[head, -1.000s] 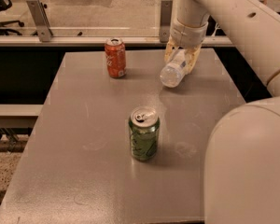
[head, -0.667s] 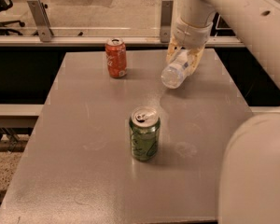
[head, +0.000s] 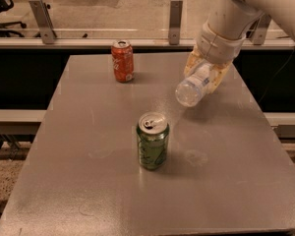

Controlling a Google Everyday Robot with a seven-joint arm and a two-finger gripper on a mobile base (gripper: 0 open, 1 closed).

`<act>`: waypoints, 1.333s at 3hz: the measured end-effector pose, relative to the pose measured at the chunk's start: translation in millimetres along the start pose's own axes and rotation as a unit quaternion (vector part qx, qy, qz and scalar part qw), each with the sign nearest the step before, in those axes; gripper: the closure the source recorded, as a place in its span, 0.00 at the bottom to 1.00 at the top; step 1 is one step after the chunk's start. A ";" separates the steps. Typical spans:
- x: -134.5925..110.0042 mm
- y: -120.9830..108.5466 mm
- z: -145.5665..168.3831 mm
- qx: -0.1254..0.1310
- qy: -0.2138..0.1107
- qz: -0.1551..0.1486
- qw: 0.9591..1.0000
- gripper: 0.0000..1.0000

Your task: Move blue plastic bottle near green can

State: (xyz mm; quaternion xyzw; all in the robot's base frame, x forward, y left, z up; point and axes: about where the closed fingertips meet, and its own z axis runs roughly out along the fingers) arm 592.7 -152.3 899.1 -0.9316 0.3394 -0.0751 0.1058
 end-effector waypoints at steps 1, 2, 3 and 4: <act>-30.3 23.9 -3.9 0.001 -0.011 0.012 1.000 1.00; -55.1 41.2 -4.2 -0.004 -0.023 0.018 1.000 1.00; -73.4 53.0 -3.5 -0.012 -0.033 0.029 0.999 0.83; -83.0 59.3 2.8 -0.024 -0.044 0.038 0.998 0.60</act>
Offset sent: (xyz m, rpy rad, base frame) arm -0.1060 0.0072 -0.0174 0.0426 0.0857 -0.0348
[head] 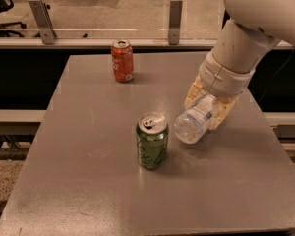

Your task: Move blue plastic bottle near green can

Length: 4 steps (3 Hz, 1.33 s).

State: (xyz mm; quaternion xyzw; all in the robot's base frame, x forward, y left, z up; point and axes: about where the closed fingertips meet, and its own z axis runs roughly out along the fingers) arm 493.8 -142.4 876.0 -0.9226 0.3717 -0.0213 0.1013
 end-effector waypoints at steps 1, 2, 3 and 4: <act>-5.3 2.9 9.4 -0.008 -0.011 0.008 1.000 0.37; -12.0 5.2 17.8 -0.015 -0.025 0.013 0.999 0.05; -11.3 4.5 16.4 -0.013 -0.022 0.012 1.000 0.00; -11.3 4.5 16.4 -0.013 -0.022 0.012 1.000 0.00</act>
Offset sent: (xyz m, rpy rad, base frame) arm -0.0153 0.0106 -0.0264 0.0217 0.0981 -0.0165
